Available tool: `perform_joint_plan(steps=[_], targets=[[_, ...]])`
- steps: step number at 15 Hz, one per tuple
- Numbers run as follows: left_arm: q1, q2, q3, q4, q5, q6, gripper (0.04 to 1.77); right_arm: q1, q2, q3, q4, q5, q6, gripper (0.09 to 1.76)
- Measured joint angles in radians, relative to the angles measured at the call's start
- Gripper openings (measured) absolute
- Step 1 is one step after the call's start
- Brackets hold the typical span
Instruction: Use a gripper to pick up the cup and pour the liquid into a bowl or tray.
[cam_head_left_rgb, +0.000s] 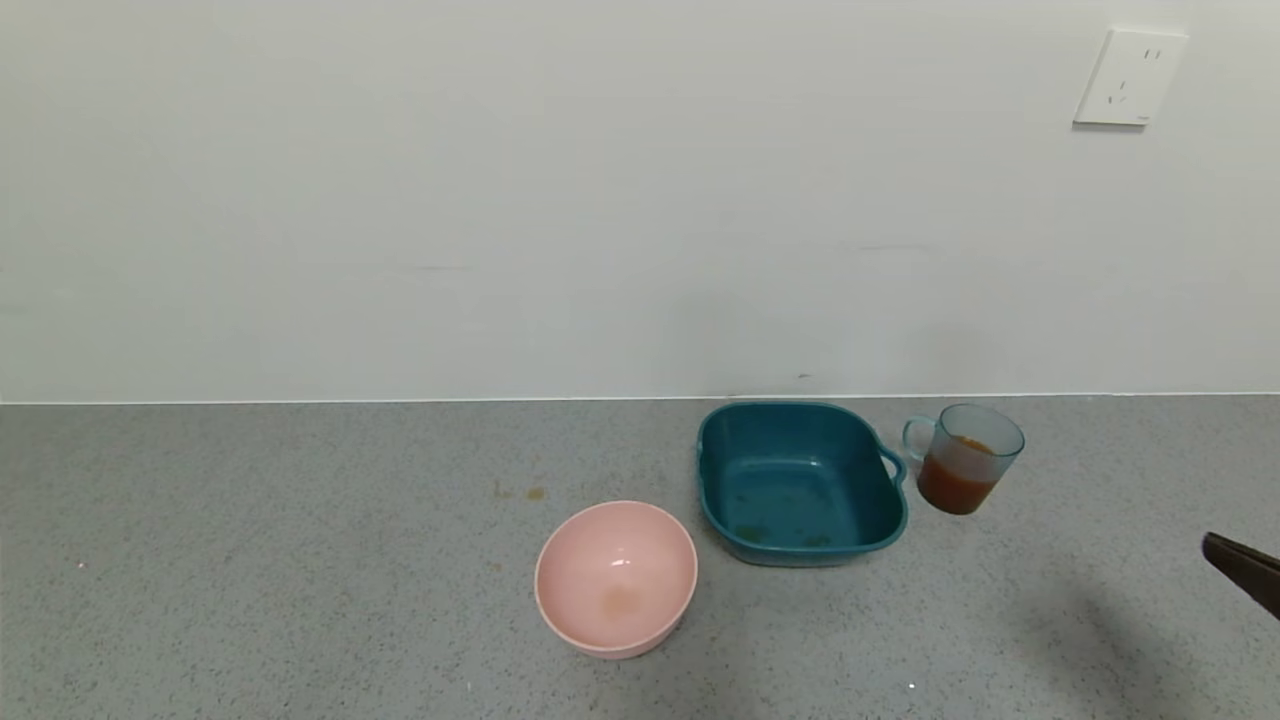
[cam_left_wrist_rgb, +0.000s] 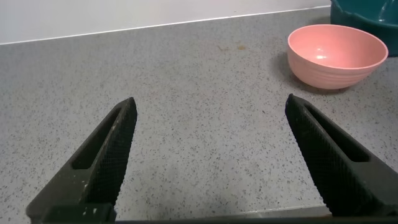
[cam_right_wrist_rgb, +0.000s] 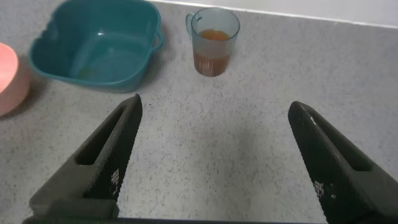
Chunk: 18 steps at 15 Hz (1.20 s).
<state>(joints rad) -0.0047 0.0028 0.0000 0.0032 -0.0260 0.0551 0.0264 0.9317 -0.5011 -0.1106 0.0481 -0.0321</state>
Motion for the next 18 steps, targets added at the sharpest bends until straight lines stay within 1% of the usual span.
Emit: perform_joint_plan(steps=[4,11,18], targets=[[0.000,0.000,0.000,0.000,0.000,0.000,1.72,-0.027,0.247,-0.001,-0.124,0.006,-0.001,1.71],[0.000,0.000,0.000,0.000,0.000,0.000,1.72,-0.080,0.632,0.047,-0.492,0.026,-0.001,1.71],[0.000,0.000,0.000,0.000,0.000,0.000,1.72,-0.087,0.911,0.042,-0.791,0.034,0.001,1.71]])
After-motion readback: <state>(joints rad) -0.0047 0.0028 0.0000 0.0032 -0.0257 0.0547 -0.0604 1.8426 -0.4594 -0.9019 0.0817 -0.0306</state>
